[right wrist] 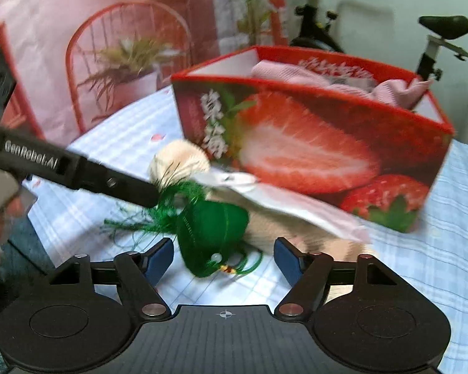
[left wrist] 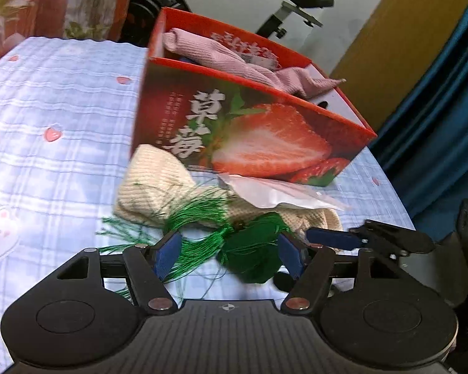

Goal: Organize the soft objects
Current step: 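Close the left tool on the green yarn ball while the right tool grips it, then carry the green yarn ball with both tools into the box and open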

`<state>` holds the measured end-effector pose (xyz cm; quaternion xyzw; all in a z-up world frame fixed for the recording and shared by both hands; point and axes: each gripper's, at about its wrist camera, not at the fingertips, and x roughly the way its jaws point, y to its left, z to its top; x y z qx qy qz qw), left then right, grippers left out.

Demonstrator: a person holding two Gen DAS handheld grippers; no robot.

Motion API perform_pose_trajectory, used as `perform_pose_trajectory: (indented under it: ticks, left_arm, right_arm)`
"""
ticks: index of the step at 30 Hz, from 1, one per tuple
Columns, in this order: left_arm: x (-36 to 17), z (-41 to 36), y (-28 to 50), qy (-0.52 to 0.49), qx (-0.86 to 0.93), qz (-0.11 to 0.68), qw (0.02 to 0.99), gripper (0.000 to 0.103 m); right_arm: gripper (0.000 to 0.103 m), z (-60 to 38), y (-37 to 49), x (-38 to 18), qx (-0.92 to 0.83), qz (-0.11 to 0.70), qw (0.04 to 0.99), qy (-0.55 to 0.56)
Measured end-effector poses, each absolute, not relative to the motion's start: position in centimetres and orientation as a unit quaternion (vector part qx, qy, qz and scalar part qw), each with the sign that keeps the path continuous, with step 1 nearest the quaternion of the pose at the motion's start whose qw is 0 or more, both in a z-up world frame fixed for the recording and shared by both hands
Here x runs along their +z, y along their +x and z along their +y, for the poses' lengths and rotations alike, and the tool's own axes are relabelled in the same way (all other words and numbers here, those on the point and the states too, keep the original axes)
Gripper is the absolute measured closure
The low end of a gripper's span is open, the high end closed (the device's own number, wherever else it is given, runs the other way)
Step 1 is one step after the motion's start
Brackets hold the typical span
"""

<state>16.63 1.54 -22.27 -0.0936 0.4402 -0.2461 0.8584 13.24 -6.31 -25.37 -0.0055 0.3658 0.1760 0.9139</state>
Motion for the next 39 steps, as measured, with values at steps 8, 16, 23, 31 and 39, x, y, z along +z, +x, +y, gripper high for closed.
perform_pose_trajectory:
  ticks: [8, 16, 23, 31, 39]
  left_arm:
    - [-24.2, -0.4, 18.1, -0.116, -0.277, 0.46, 0.835, 0.048]
    - [-25.1, -1.3, 18.7, -0.14, -0.3, 0.461, 0.823, 0.049]
    - [-22.3, -0.3, 17.6, -0.156, -0.318, 0.424, 0.834, 0.051]
    - [-15.9, 0.5, 17.2, -0.155, -0.334, 0.347, 0.863, 0.051]
    - [-8.9, -0.9, 20.4, -0.156, -0.354, 0.279, 0.879, 0.051]
  right_arm:
    - [0.045, -5.0, 14.5, -26.6, 0.193, 0.377, 0.905, -0.021]
    - [0.056, -5.4, 15.0, -27.1, 0.181, 0.38, 0.907, -0.005]
    - [0.058, -5.9, 13.9, -24.5, 0.189, 0.344, 0.92, 0.008]
    - [0.058, -6.0, 13.6, -18.5, 0.196, 0.26, 0.945, -0.011]
    - [0.058, -7.7, 16.3, -11.1, 0.189, 0.186, 0.964, -0.038]
